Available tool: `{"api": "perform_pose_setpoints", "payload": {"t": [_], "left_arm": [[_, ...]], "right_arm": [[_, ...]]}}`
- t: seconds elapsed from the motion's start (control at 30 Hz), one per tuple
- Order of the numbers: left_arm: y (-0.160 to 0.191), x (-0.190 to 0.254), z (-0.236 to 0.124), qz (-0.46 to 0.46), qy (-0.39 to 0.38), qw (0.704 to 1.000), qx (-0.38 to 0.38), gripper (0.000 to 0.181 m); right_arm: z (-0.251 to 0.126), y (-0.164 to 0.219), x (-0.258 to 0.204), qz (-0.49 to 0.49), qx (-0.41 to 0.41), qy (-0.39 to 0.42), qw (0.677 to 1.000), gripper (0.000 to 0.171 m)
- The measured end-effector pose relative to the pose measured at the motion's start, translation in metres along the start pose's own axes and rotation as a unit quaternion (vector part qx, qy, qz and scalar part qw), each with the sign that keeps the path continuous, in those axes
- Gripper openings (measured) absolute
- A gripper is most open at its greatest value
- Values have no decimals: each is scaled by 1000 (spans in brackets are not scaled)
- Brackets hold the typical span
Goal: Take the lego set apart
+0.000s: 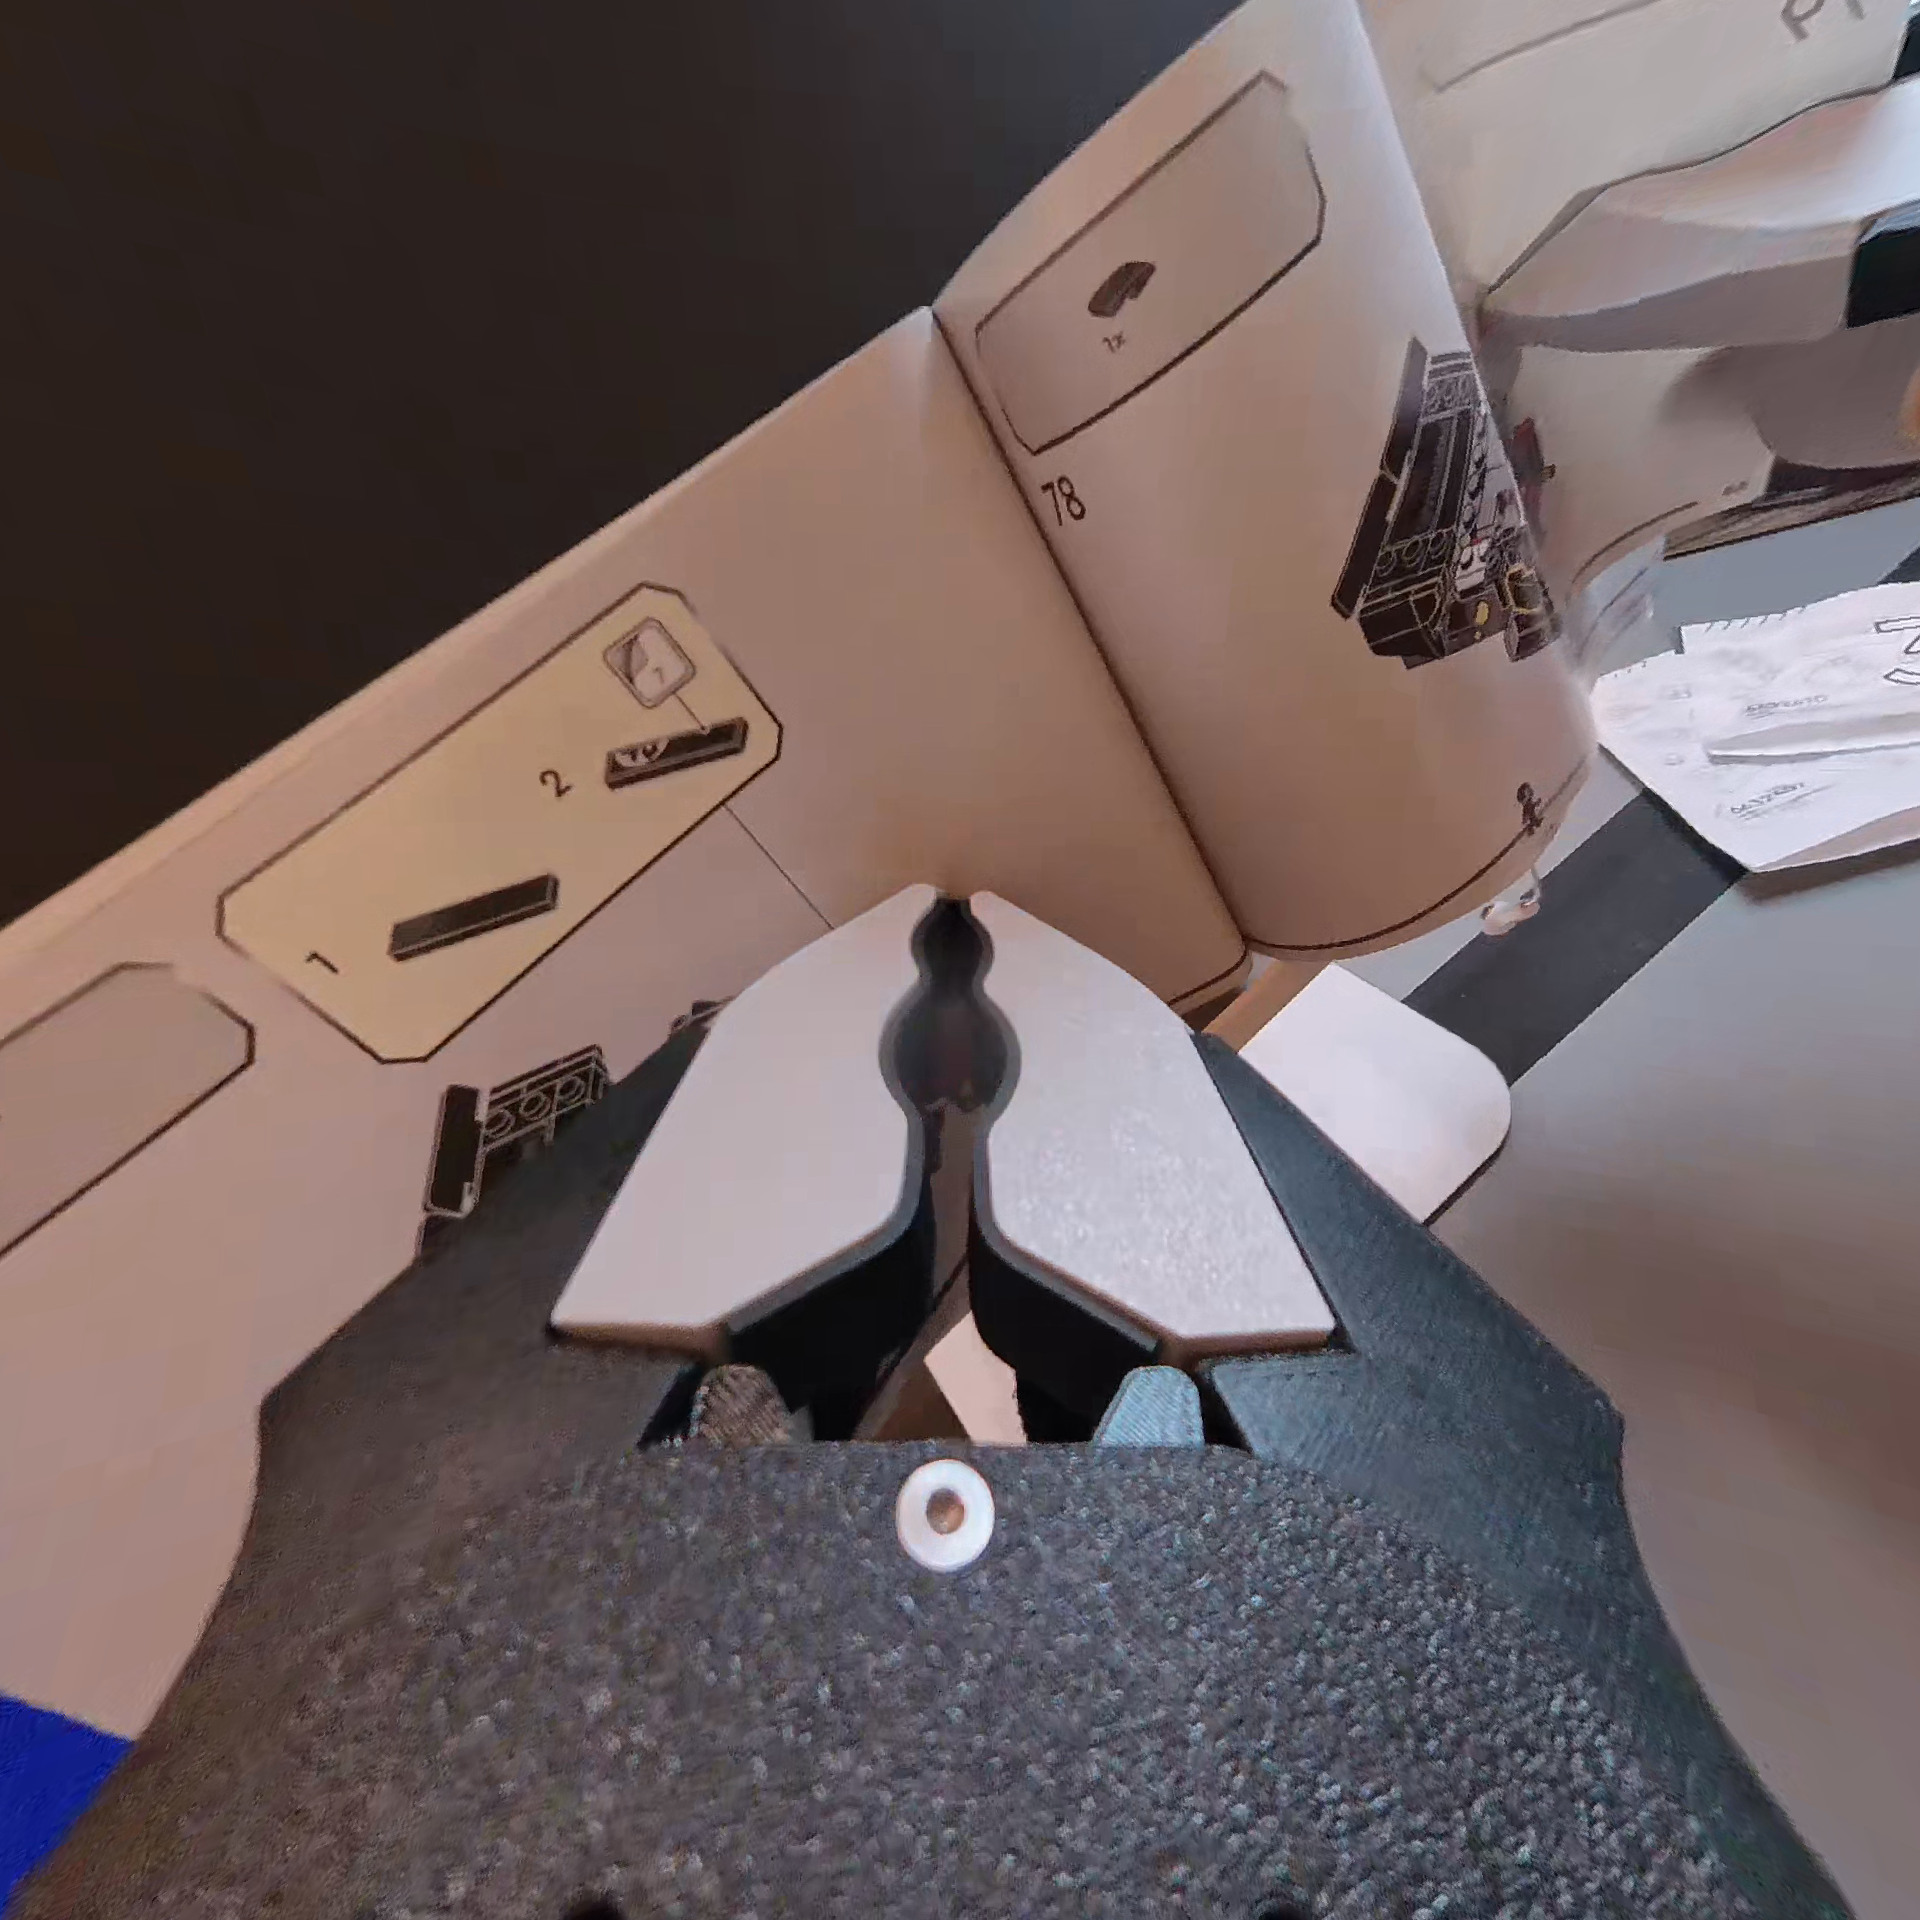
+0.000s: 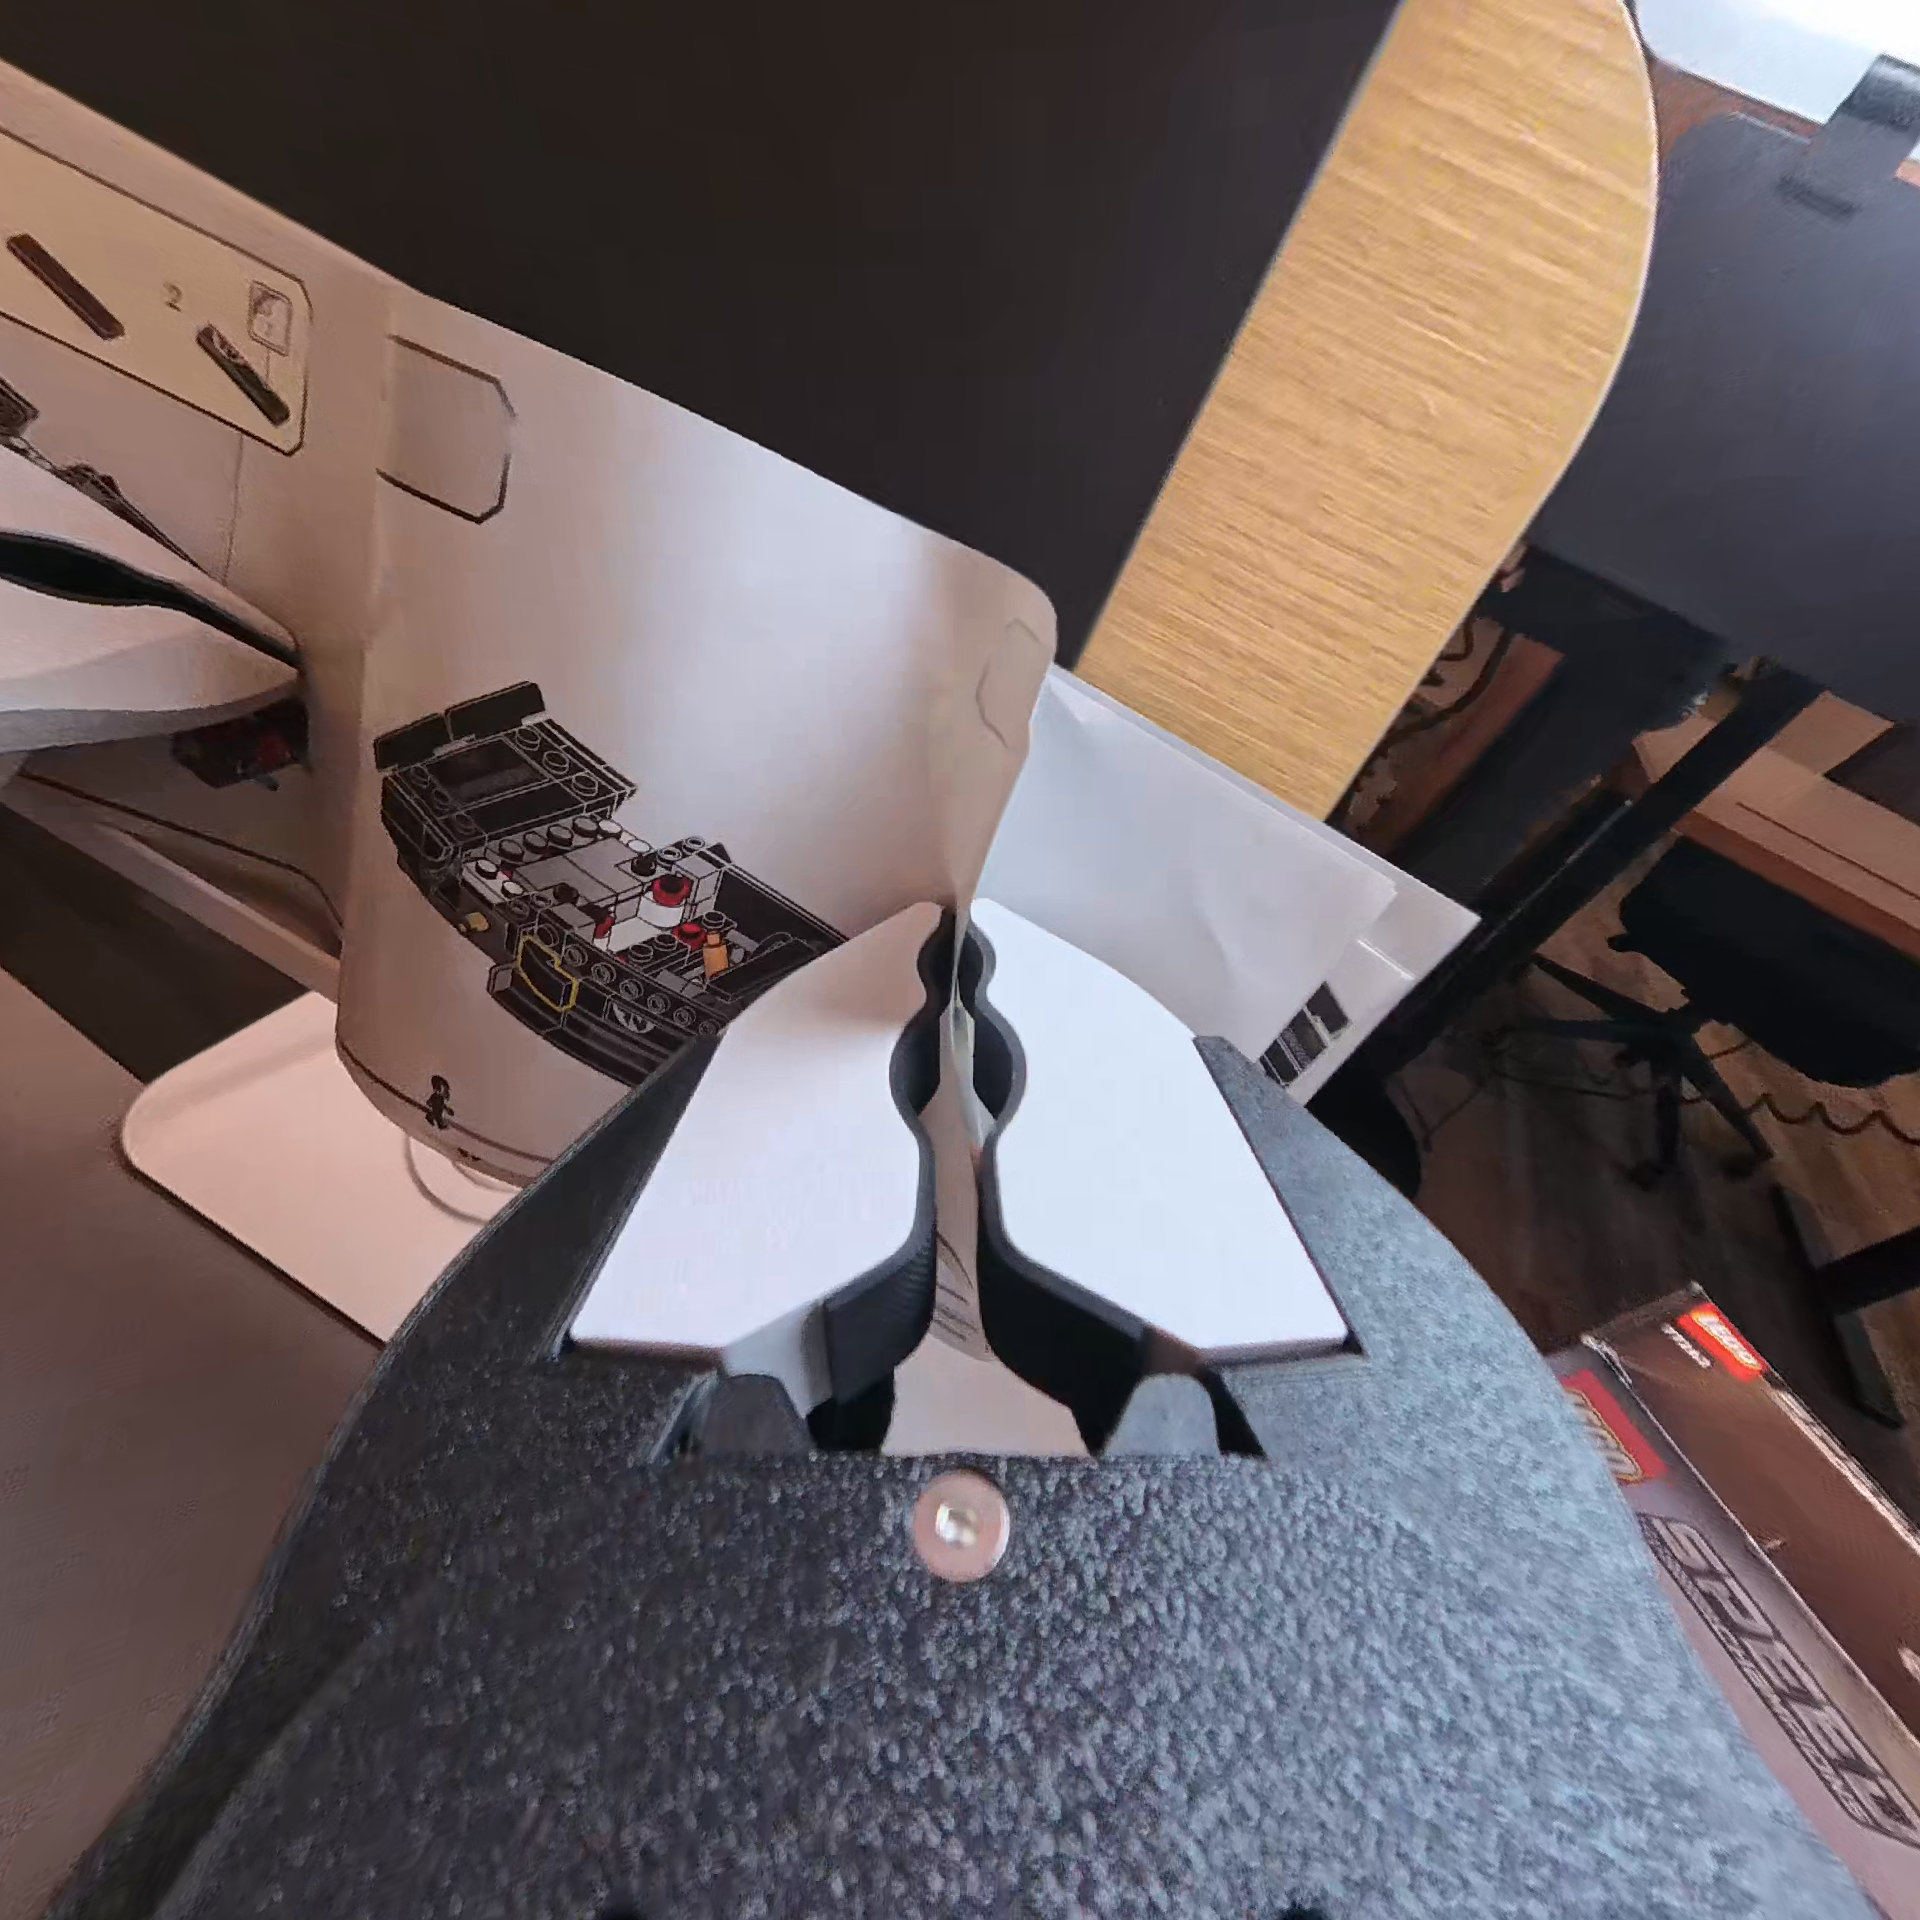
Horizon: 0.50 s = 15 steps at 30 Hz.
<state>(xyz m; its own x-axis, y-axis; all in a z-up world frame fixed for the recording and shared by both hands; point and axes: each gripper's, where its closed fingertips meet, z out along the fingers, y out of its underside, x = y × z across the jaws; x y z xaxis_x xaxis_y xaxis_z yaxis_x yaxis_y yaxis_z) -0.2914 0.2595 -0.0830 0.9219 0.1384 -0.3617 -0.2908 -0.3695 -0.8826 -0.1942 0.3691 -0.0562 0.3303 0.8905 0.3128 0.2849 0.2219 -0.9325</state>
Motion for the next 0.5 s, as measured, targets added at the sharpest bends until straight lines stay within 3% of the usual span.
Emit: {"api": "perform_pose_setpoints", "payload": {"t": [0.3,0.5], "left_arm": [[18,-38,-20,-3,-59,998,7,0],[5,-44,-17,80,-76,994,14,0]], "right_arm": [[-6,2,-1,0,3,-2,1000,2],[-2,2,13,4,11,4,1000,0]]}}
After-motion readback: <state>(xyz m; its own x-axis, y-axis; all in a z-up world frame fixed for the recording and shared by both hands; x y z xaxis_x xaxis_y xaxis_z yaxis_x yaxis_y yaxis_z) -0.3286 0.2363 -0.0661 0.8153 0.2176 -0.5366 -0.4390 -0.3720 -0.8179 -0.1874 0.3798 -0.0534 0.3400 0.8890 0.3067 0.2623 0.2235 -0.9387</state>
